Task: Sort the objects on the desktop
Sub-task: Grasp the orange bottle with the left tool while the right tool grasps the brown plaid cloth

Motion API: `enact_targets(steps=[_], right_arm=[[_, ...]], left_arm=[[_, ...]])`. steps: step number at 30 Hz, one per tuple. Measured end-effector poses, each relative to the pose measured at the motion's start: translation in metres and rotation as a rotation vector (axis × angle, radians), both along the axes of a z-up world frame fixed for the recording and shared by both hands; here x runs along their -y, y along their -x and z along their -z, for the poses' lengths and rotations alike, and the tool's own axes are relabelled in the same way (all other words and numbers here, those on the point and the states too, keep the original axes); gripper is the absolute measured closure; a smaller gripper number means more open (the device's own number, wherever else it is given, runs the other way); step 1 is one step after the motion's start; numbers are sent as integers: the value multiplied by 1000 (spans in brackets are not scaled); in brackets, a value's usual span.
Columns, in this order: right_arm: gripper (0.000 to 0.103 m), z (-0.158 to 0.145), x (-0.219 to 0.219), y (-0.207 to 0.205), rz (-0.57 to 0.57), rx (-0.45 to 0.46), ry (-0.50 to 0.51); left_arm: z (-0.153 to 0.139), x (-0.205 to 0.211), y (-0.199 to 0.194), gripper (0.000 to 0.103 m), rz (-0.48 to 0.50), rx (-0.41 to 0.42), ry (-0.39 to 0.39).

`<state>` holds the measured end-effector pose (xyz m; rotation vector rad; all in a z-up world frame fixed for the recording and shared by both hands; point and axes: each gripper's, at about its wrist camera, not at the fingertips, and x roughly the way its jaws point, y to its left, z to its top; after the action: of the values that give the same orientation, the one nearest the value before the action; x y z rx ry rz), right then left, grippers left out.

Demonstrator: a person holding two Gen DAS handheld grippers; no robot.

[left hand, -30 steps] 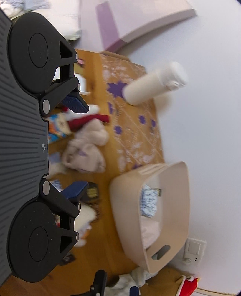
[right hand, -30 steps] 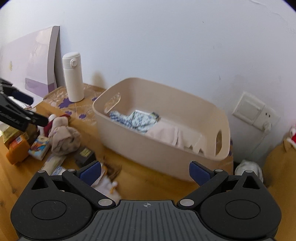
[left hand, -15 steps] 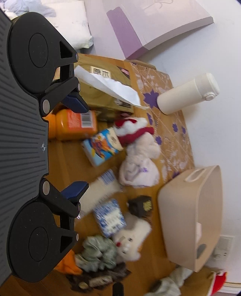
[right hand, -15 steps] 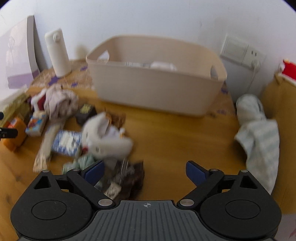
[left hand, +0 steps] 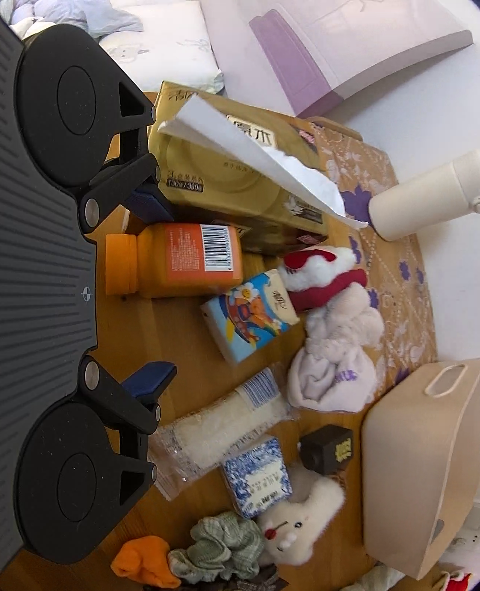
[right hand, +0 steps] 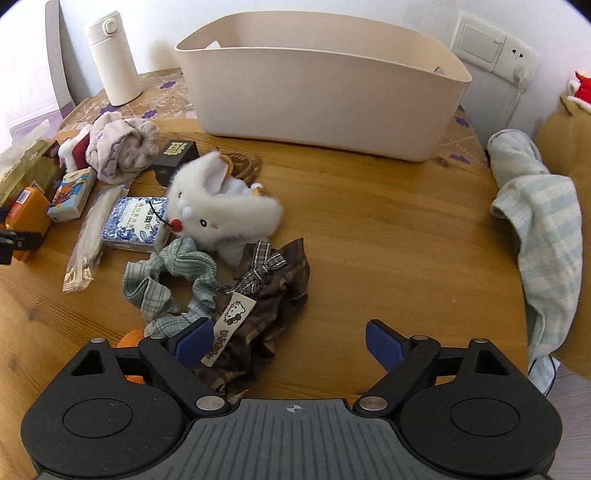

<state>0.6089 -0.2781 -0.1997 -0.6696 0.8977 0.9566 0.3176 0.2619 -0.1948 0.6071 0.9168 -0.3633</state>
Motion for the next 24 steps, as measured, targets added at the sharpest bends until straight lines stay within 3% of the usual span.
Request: enact_targets(steps=[1,4,7,10,12,17,19,22,24], right_arm=[[14,0,-1,1,-5,-10,2],[15,2,-7,4,-22,-10,19],[15,6,-12,6,-34,-6,37],[17,9,-15,4,-27,-12,46],[19,10,-15,3,-19,-8,40],[22,8,-11,-5,11,7,36],[22,9,-9,-10,18,-14,33],[24,11,-10,-17,2,-13,45],[30,12,-11,-20,-11,-4,44]], left_arm=[[1,0,-1,21,34,-6,-3],[5,0,-5,21,31,-16,4],[12,-1,-16,21,-5,-79,19],[16,0,-19,21,-7,-76,7],[14,0,-21,21,-4,-115,44],[16,3,-20,27,14,-127,48],[15,1,-20,35,4,-127,51],[10,-2,-23,59,2,-149,85],[9,-5,-26,62,-17,-176,114]])
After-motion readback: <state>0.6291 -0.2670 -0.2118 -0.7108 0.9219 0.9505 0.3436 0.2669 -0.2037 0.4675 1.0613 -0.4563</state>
